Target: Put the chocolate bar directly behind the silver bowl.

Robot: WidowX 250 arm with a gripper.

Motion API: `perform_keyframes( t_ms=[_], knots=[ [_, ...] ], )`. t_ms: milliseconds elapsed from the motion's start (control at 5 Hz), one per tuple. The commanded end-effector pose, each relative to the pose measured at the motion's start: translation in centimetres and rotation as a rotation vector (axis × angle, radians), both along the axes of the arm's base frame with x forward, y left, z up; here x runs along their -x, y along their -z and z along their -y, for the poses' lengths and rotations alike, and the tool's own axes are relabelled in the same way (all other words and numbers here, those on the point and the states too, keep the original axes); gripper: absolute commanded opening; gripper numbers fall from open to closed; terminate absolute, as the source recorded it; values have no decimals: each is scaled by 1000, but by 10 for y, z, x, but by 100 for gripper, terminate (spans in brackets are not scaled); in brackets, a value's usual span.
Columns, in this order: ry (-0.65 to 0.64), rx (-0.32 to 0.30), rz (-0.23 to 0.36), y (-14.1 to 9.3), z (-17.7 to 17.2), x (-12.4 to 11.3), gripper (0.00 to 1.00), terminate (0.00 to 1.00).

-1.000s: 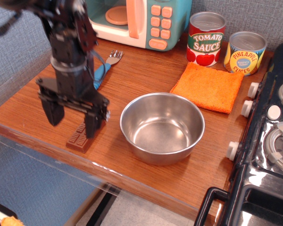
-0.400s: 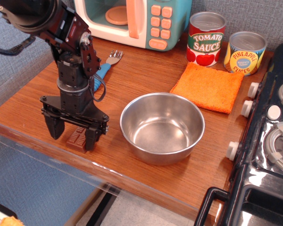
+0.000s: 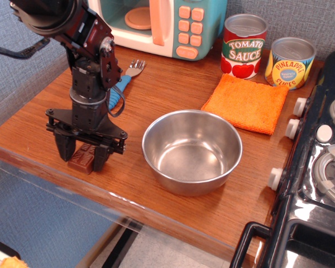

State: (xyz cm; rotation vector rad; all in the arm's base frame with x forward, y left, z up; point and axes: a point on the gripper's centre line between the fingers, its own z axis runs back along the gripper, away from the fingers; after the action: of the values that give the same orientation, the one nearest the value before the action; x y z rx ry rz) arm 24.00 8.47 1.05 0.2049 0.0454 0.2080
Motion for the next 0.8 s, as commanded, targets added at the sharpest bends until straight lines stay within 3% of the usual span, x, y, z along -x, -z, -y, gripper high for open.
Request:
perform_keyframes(
  t_ms=[0, 200, 600],
  knots=[
    [2, -3, 28, -8, 2, -5, 0, 0],
    [12, 34, 62, -16, 3, -8, 0, 0],
    [123, 68, 231, -66, 26, -54, 0, 0]
  ],
)
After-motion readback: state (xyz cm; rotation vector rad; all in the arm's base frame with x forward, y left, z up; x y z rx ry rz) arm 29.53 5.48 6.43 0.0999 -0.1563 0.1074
